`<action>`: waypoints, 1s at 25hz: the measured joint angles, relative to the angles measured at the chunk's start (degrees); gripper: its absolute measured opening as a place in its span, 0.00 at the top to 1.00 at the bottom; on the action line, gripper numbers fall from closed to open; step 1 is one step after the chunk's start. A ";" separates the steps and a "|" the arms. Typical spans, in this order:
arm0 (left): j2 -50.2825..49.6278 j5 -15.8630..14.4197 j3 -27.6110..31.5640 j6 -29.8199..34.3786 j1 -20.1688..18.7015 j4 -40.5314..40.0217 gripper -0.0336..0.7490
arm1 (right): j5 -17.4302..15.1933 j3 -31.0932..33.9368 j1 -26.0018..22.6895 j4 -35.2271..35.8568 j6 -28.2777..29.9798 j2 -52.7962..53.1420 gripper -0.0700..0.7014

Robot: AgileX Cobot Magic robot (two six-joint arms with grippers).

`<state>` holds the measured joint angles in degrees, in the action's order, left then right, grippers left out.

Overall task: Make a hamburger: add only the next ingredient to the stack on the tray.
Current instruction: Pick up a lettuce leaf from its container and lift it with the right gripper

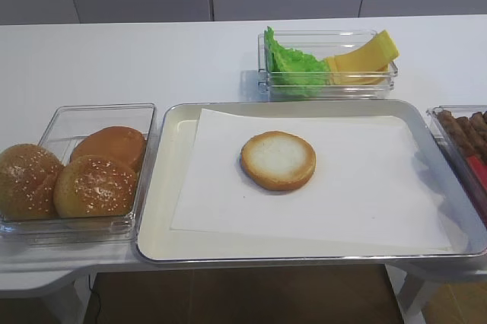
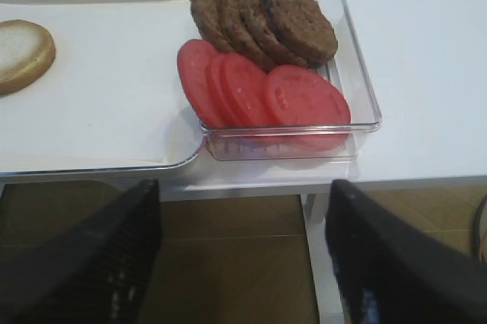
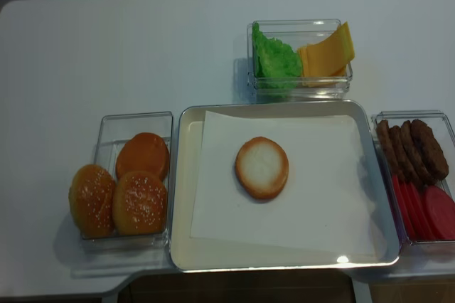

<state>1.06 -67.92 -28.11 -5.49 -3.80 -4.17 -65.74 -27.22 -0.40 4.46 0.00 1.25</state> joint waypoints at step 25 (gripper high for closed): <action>0.00 0.00 0.00 0.00 0.00 0.00 0.43 | 0.00 0.00 0.00 0.00 0.00 0.00 0.25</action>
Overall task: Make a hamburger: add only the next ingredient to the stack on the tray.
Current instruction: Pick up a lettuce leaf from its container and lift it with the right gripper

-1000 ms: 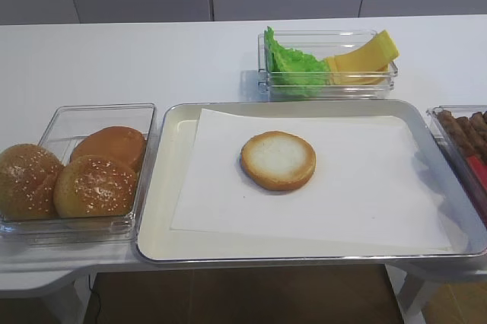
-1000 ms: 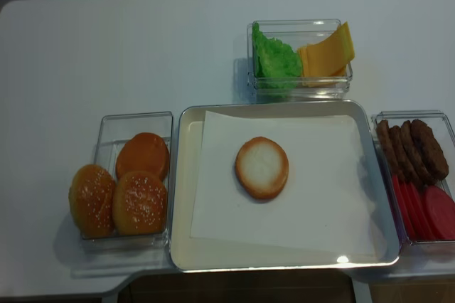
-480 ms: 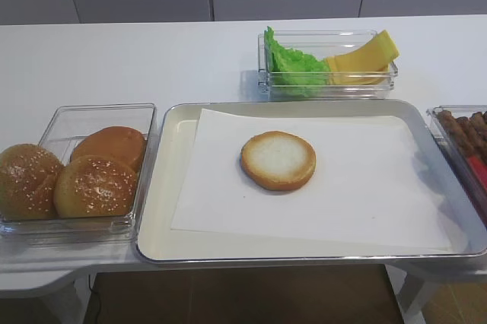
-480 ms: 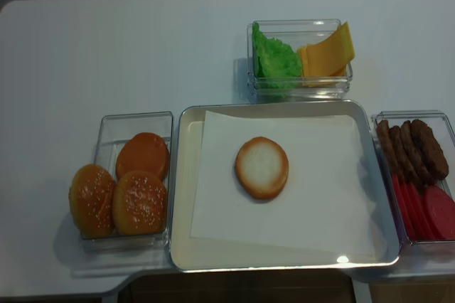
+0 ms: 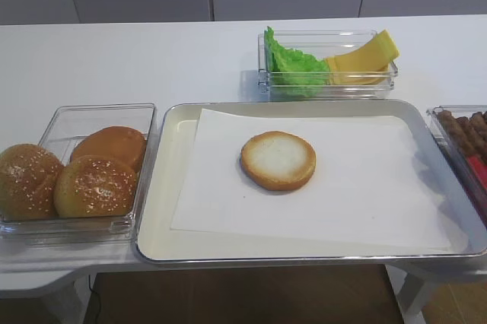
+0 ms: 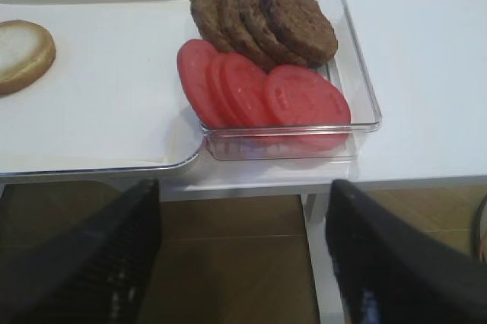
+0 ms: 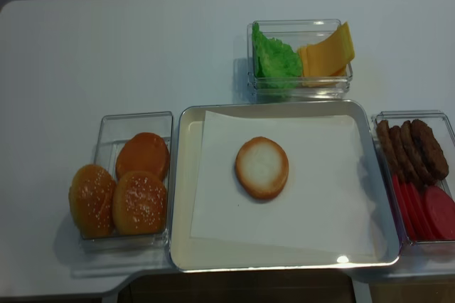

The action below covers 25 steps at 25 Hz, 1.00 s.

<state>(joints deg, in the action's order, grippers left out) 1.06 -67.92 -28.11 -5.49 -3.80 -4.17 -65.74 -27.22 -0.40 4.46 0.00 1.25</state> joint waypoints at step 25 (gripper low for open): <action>0.00 0.00 0.00 0.00 0.00 0.00 0.43 | 10.06 -6.09 0.00 10.74 0.00 -11.95 0.28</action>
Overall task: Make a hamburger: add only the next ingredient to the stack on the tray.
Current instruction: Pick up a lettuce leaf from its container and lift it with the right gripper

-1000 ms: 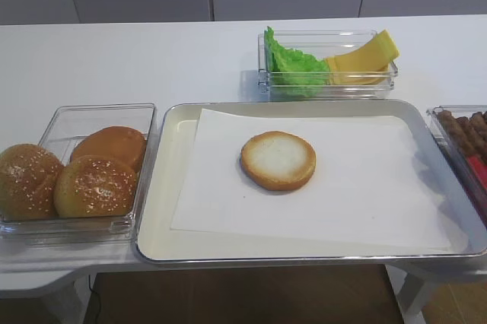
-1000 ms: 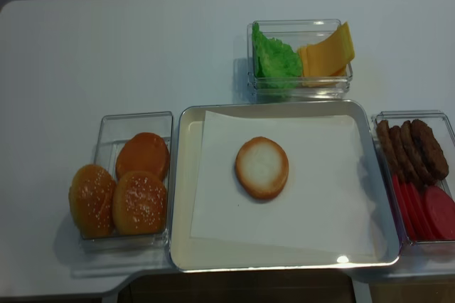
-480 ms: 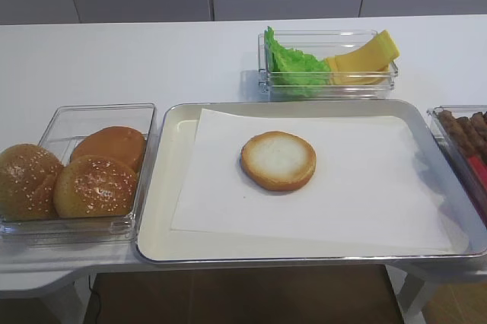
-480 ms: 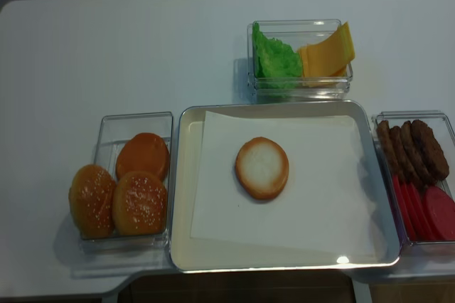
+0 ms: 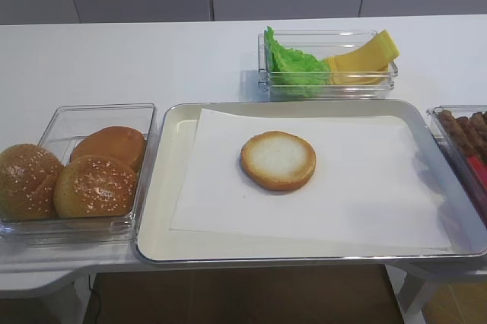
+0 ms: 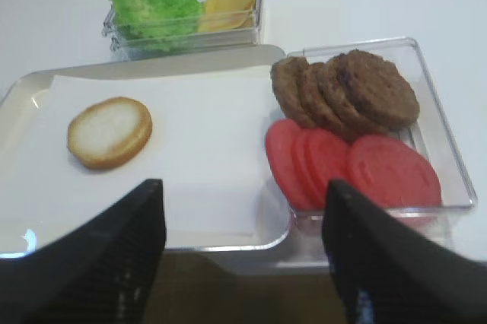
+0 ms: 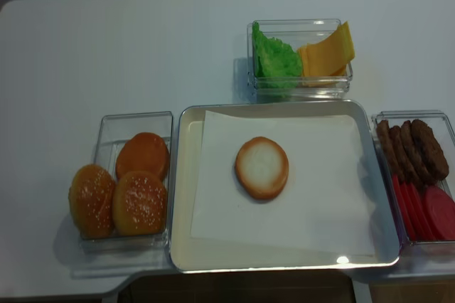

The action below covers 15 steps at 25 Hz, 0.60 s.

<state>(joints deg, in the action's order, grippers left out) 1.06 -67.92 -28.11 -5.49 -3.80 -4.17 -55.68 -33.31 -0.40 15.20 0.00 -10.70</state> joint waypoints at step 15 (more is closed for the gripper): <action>0.00 0.00 0.00 0.00 0.00 0.00 0.43 | 15.03 -21.04 0.00 11.60 7.83 -45.58 0.28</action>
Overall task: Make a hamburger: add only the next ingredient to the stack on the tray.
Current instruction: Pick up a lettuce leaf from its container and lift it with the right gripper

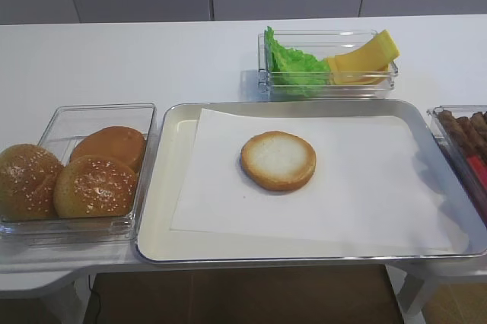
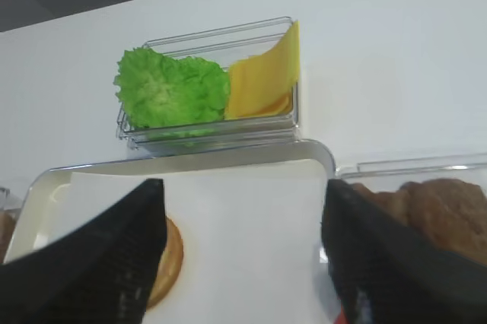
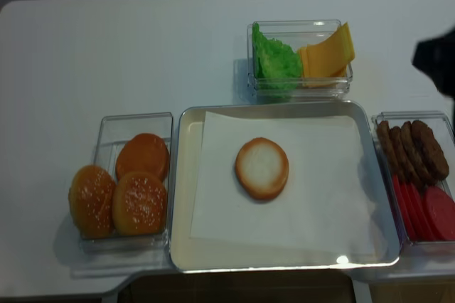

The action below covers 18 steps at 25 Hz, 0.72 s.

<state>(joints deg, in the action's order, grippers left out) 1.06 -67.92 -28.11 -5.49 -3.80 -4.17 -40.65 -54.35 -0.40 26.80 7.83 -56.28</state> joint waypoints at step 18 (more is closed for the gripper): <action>0.00 0.00 0.00 0.00 0.00 0.07 0.43 | -1.17 -33.90 9.91 13.55 13.96 -44.65 0.29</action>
<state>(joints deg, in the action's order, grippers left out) 1.06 -67.92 -28.11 -5.49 -3.80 -4.10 -41.82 -88.26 9.52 40.35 21.78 -100.93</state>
